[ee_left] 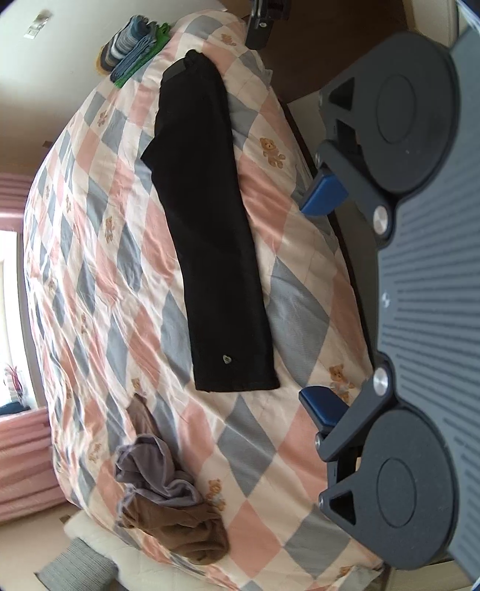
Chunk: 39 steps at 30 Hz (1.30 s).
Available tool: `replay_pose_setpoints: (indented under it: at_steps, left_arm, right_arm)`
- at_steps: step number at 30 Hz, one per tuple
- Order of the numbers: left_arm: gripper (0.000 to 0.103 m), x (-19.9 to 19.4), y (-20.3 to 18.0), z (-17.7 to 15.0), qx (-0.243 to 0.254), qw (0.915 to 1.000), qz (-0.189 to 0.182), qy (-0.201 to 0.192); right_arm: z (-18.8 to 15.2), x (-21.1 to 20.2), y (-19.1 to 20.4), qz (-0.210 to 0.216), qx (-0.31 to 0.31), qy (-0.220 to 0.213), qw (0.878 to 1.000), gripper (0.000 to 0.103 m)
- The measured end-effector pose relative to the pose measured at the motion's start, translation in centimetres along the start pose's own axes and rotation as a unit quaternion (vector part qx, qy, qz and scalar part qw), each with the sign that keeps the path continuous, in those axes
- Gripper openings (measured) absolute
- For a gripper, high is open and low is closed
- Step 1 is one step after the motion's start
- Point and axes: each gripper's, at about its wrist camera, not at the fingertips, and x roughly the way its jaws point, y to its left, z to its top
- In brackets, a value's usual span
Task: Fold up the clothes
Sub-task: 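Open both tools and withdraw from the folded jeans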
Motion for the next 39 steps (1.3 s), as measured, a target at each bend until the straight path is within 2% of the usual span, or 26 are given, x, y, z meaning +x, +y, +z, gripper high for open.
replay_pose_setpoints:
  at_steps: [10, 17, 22, 29, 35, 39]
  left_arm:
    - [0.099, 0.7, 1.5, -0.6, -0.045, 0.9986, 0.023, 0.016]
    - [0.099, 2.0, -0.5, 0.7, -0.047, 0.9983, 0.027, 0.022]
    - [0.1, 3.7, -2.5, 2.9, -0.058, 0.998, 0.005, 0.023]
    - [0.1, 7.0, -5.4, 6.4, -0.105, 0.9931, -0.043, 0.029]
    - [0.1, 10.0, -6.1, 7.1, -0.146, 0.9872, -0.051, 0.039]
    - [0.1, 11.2, -4.8, 6.1, -0.17, 0.9828, -0.037, 0.061]
  right_arm:
    - [1.9, 1.7, 0.8, 0.006, -0.036, 0.006, 0.999, 0.103]
    - [3.7, 3.6, -1.4, 0.013, -0.041, 0.01, 0.999, 0.103]
    - [5.8, 6.2, -3.8, 0.011, -0.054, 0.026, 0.998, 0.103]
    - [8.8, 10.2, -7.0, 0.01, -0.074, 0.048, 0.996, 0.103]
    - [10.5, 13.8, -8.0, 0.031, -0.098, 0.062, 0.993, 0.103]
    - [10.3, 15.3, -7.4, 0.052, -0.11, 0.079, 0.989, 0.103]
